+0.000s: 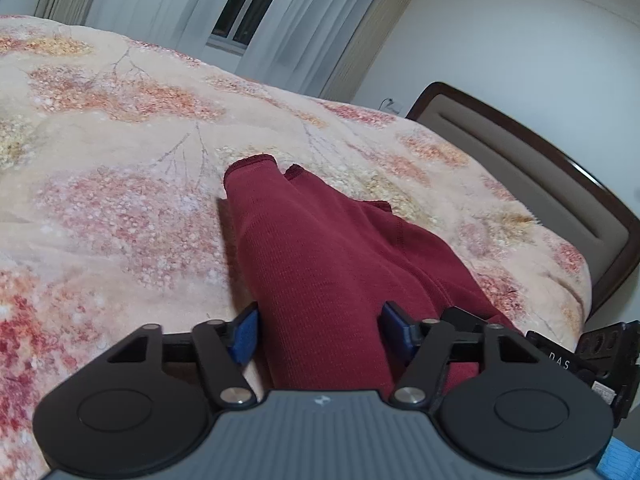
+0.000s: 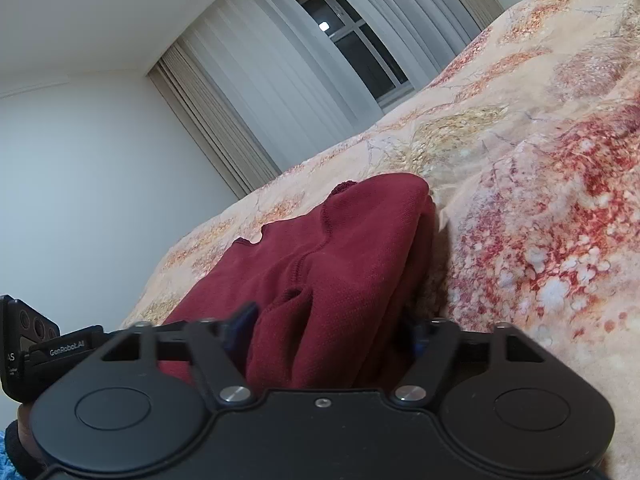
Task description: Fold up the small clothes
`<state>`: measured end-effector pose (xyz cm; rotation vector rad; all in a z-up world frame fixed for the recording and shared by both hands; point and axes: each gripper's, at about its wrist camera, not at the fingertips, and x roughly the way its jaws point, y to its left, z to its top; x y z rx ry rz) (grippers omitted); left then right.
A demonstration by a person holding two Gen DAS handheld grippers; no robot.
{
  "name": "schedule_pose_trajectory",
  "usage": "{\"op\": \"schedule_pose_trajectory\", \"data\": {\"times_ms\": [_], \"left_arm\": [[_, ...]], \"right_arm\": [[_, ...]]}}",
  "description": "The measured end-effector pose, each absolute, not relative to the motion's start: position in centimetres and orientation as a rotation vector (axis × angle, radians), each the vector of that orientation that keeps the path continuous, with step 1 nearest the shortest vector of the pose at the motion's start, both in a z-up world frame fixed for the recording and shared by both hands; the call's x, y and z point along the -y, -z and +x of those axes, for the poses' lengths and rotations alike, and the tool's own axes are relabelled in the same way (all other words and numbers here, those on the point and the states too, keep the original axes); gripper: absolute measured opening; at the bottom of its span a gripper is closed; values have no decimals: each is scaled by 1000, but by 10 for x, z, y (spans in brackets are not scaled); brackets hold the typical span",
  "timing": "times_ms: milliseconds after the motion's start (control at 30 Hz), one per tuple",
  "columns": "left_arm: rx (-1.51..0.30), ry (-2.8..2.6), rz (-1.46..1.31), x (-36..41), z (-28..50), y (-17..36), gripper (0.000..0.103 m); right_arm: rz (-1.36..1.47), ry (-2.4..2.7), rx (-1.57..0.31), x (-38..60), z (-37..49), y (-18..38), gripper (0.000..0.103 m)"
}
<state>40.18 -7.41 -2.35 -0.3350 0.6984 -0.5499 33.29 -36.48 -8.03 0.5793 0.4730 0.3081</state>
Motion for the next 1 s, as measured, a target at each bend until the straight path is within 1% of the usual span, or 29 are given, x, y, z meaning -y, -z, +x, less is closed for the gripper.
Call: {"op": "schedule_pose_trajectory", "data": {"times_ms": [33,67,100,200,367,633,800,1000], "left_arm": [[-702,542,-327,75,403,20,54],[-703,540,-318,75,403,16,47],[-702,539,-305,76,403,12,41],[-689,543,-266,75,400,-2,32],[-606,514,-208,61,388,-30,29],[-544,396,-229,-9,374,-59,29],[-562,317,-262,-50,370,-52,29],[-606,287,-327,-77,372,-23,29]], "right_arm": [[573,-302,-478,364,332,77,57],[563,-298,-481,362,333,74,54],[547,-293,-482,359,333,70,49],[479,-269,-470,347,331,57,42],[455,-289,-436,328,334,38,38],[429,-399,-391,259,356,15,38],[382,-455,-416,208,368,12,38],[351,-459,-489,175,375,24,38]]}}
